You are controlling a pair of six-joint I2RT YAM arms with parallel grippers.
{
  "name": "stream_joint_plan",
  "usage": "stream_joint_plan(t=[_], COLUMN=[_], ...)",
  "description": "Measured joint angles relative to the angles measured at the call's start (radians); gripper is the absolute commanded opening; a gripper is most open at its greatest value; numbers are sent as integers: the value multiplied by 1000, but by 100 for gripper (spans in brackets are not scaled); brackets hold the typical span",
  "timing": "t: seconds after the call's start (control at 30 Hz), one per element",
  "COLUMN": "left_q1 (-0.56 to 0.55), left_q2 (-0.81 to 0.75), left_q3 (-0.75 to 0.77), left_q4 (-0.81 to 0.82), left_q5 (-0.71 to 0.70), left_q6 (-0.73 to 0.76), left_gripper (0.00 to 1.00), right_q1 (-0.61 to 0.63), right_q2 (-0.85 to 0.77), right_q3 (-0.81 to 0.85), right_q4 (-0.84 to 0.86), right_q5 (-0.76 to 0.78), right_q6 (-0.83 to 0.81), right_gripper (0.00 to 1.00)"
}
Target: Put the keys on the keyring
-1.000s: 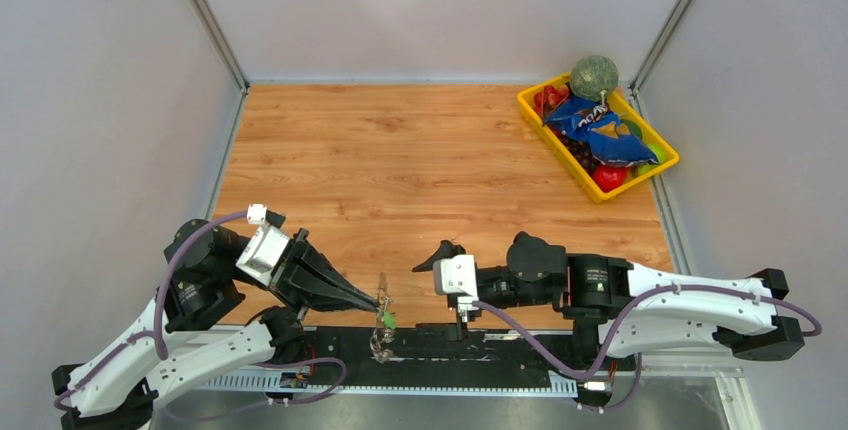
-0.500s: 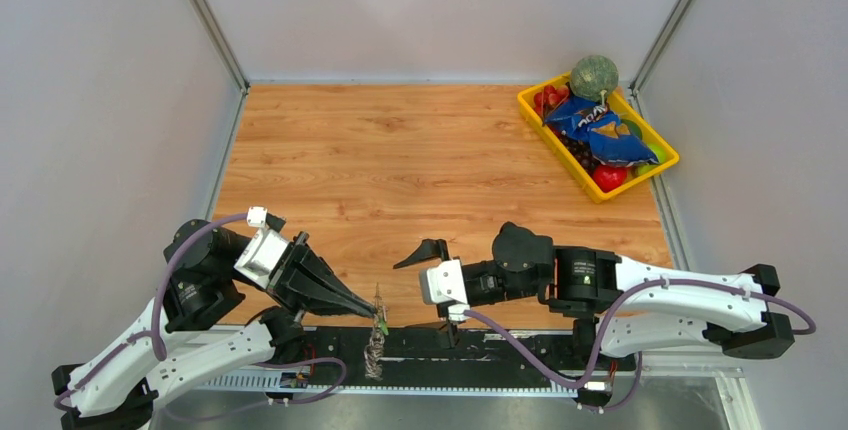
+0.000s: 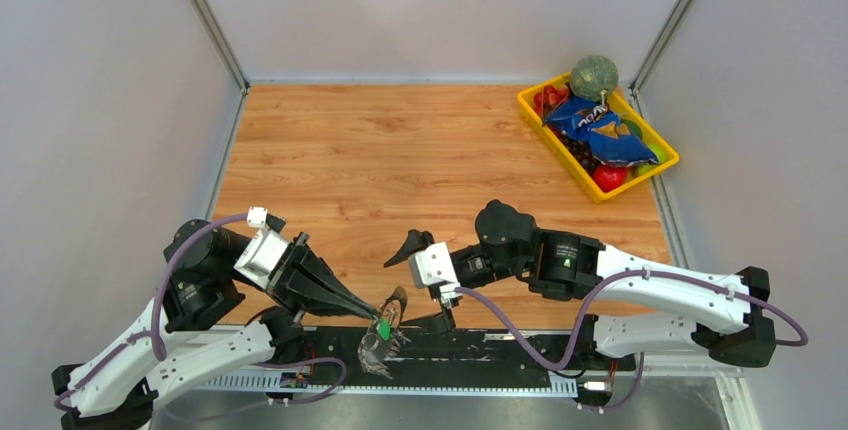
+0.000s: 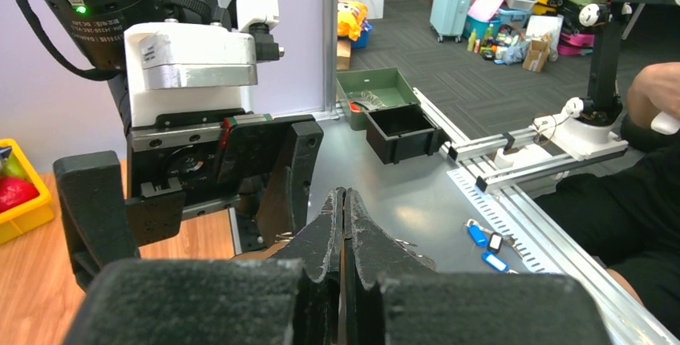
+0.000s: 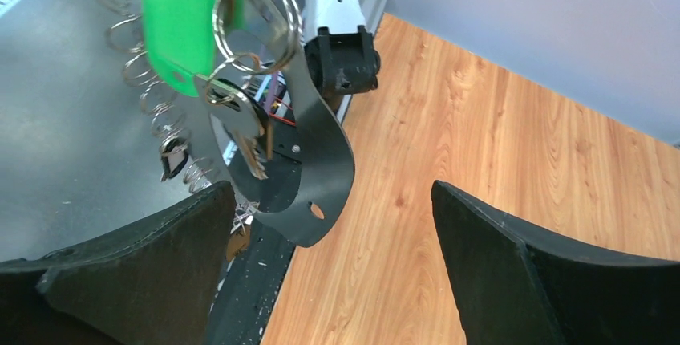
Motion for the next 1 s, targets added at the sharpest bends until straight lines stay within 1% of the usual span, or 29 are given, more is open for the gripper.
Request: stream_joint_plan(t=[0.27, 0.37, 0.43, 0.57, 0.73, 0.8, 0.83, 0.9, 0.93, 1.0], left_q1=[0, 0, 0, 0, 0, 0, 0, 0, 0, 0], left_q2=[0, 0, 0, 0, 0, 0, 0, -1, -2, -8], left_q3=[0, 0, 0, 0, 0, 0, 0, 0, 0, 0], left_q4=[0, 0, 0, 0, -1, -3, -5, -11, -15, -24], left_q5=[0, 2, 2, 2, 2, 0, -1, -4, -9, -25], left_q6=[2, 2, 2, 2, 4, 8, 11, 17, 19, 26], left_gripper=[0, 0, 0, 0, 0, 0, 0, 0, 0, 2], right_q1=[-2, -4, -5, -6, -8, -8, -8, -8, -8, -8], right_q2=[0, 4, 10, 27, 31, 26, 20, 6, -3, -22], right_q3=[0, 0, 0, 0, 0, -7, -14, -28, -35, -47], right_q4=[0, 0, 0, 0, 0, 0, 0, 0, -1, -1], right_q5=[-100, -121, -131, -147, -159, -162, -163, -168, -174, -194], right_q6=[10, 19, 29, 49, 89, 101, 109, 121, 129, 146], right_gripper=[88, 83, 78, 59, 39, 29, 22, 2, 0, 0])
